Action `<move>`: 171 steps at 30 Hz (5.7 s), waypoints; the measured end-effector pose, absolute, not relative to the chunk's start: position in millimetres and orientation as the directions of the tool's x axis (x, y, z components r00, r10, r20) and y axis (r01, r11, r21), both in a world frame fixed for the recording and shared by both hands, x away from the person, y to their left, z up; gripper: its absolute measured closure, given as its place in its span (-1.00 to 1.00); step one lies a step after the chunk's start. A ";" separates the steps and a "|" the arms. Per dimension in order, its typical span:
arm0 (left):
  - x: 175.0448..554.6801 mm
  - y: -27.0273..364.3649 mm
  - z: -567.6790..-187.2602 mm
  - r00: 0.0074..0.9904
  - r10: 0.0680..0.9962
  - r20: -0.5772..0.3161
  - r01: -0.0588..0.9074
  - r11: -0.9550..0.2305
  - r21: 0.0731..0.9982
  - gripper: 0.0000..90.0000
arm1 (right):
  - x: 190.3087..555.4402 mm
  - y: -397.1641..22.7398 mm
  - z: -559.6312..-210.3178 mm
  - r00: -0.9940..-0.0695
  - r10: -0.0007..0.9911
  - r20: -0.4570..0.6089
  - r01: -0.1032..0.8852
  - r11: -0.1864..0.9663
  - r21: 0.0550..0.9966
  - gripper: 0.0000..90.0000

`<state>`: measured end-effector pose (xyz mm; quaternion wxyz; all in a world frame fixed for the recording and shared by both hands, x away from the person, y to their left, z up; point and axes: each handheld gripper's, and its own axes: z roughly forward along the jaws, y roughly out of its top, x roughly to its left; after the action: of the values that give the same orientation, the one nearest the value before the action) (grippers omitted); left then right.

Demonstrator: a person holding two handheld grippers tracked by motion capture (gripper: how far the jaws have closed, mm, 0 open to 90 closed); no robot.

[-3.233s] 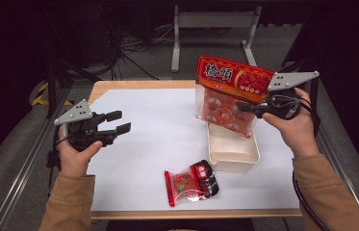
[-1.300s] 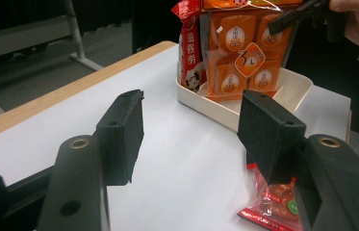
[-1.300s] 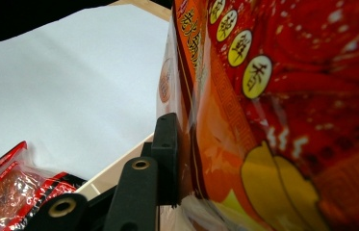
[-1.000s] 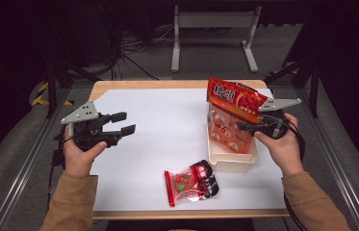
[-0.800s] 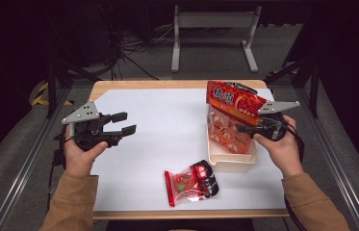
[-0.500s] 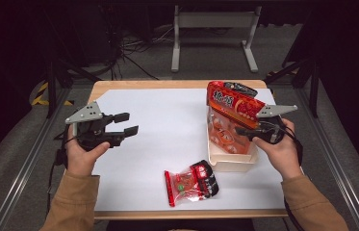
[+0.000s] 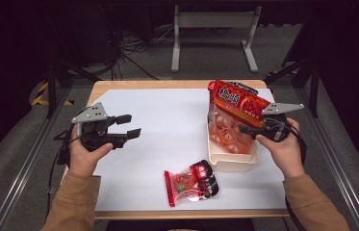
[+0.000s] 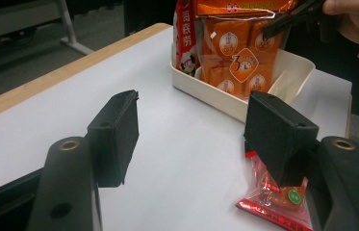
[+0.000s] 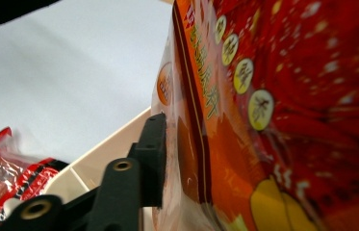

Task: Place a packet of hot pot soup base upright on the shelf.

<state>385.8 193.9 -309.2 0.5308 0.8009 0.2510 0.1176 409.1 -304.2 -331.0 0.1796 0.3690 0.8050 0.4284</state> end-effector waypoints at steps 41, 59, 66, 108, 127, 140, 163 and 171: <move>394.6 127.4 -330.0 0.917 0.387 -0.100 0.287 -0.464 0.838 -0.34 | 359.0 -379.4 -324.7 -0.582 0.813 0.004 0.353 0.249 0.902 -0.30; 393.0 80.4 -348.4 0.941 0.322 -0.102 0.270 -0.536 0.800 -0.38 | 357.4 -380.9 -335.4 -0.577 0.816 -0.016 0.345 0.262 0.901 -0.31; 392.8 55.7 -363.0 0.955 0.279 -0.101 0.252 -0.583 0.772 -0.38 | 357.9 -380.0 -337.0 -0.583 0.812 -0.011 0.345 0.260 0.902 -0.31; 422.6 -9.7 -428.1 0.961 0.147 -0.235 0.274 -0.637 0.720 -0.37 | 366.6 -376.5 -347.9 -0.599 0.800 0.018 0.368 0.255 0.894 -0.32; 422.0 -27.3 -440.0 0.965 0.114 -0.238 0.248 -0.701 0.668 -0.19 | 368.1 -374.4 -352.0 -0.616 0.787 0.042 0.381 0.250 0.890 -0.33; 419.6 -27.0 -440.3 0.976 0.111 -0.186 0.208 -0.727 0.655 0.23 | 368.4 -372.8 -353.1 -0.620 0.784 0.039 0.381 0.257 0.888 -0.33; 420.7 -3.9 -421.9 0.973 0.155 -0.170 0.230 -0.689 0.687 1.00 | 366.8 -373.5 -351.4 -0.617 0.785 0.049 0.386 0.248 0.889 -0.30; 416.0 15.2 -401.4 0.972 0.161 -0.169 0.233 -0.650 0.723 1.00 | 365.2 -374.0 -347.8 -0.617 0.785 0.048 0.378 0.243 0.893 -0.26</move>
<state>416.0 15.2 -401.4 0.4039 0.9073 0.1086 -0.0447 365.2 -374.0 -347.8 0.2113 0.3831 0.7595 0.4814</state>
